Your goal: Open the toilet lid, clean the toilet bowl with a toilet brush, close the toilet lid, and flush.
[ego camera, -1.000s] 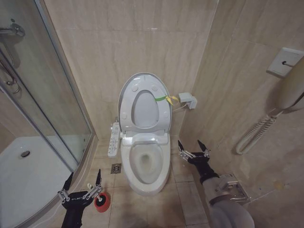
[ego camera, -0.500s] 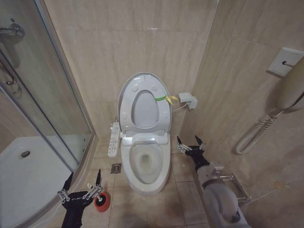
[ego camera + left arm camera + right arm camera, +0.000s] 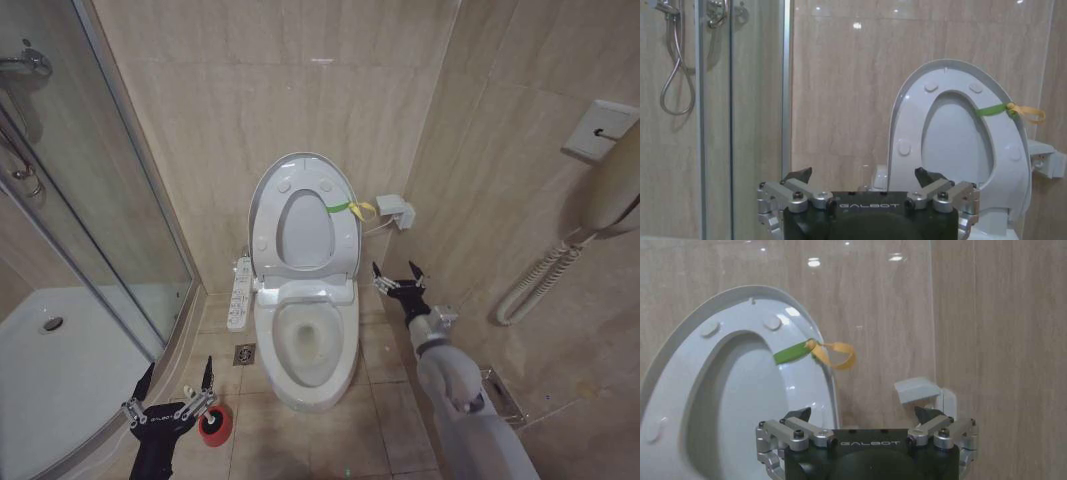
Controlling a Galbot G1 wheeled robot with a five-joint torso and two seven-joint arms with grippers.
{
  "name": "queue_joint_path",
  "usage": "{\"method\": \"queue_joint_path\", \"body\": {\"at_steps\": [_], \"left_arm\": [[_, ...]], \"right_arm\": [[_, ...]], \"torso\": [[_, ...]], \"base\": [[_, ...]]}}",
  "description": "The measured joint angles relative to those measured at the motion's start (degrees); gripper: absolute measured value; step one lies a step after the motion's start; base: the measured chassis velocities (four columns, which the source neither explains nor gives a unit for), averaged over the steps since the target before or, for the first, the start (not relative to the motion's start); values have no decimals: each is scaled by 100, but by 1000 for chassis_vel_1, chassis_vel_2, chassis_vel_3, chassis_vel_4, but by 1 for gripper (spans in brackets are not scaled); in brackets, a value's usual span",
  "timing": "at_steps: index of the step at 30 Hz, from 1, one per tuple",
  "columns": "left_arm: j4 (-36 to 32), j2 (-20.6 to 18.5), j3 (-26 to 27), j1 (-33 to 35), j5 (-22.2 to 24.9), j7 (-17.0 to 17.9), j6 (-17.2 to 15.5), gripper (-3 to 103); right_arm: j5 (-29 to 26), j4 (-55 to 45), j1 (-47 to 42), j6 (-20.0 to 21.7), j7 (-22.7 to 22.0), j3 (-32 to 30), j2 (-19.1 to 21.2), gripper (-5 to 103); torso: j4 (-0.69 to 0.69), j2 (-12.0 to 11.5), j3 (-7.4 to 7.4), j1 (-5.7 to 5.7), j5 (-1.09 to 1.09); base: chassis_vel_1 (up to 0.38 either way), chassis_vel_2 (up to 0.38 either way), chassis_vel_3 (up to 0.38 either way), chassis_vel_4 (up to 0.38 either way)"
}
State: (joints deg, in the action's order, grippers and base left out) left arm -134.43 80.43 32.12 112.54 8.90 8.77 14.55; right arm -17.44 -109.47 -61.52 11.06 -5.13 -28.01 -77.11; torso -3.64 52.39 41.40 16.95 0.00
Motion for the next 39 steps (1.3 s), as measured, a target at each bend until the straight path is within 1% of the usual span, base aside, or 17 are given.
{"method": "queue_joint_path", "body": {"at_steps": [6,9,10,14,15,17,19,20,23,31,39], "left_arm": [[0,0,0,0,0,0,0,100],[0,0,0,0,0,0,0,100],[0,0,0,0,0,0,0,100],[0,0,0,0,0,0,0,100],[0,0,0,0,0,0,0,100],[0,0,0,0,0,0,0,100],[0,0,0,0,0,0,0,100],[0,0,0,0,0,0,0,100],[0,0,0,0,0,0,0,100],[0,0,0,0,0,0,0,100],[0,0,0,0,0,0,0,100]], "right_arm": [[-91,335,369,-3,-80,84,79,100],[-106,806,791,-59,-104,186,115,100],[-106,806,791,-59,-104,186,115,100],[-102,1315,1381,-137,-123,293,59,100],[-102,1315,1381,-137,-123,293,59,100],[-47,1659,1771,-209,-139,407,-22,100],[73,1961,2075,-299,-157,484,-124,100],[73,1961,2075,-299,-157,484,-124,100],[559,2314,2336,-549,-151,474,-201,100],[800,2601,2473,-676,-137,337,-122,100],[1104,3114,2810,-916,-134,318,-198,100]], "torso": [[0,0,0,0,0],[0,0,0,0,0],[0,0,0,0,0],[0,0,0,0,0],[0,0,0,0,0],[0,0,0,0,0],[1,0,0,0,-1],[1,0,0,0,-1],[1,0,0,0,-1],[-3,0,0,0,-1],[1,0,0,0,-1]], "base": [[0,0,0,0],[0,0,0,0],[0,0,0,0],[0,0,0,0],[0,0,0,0],[0,0,0,0],[0,0,0,0],[0,0,0,0],[0,0,0,0],[0,0,0,0],[0,0,0,0]]}}
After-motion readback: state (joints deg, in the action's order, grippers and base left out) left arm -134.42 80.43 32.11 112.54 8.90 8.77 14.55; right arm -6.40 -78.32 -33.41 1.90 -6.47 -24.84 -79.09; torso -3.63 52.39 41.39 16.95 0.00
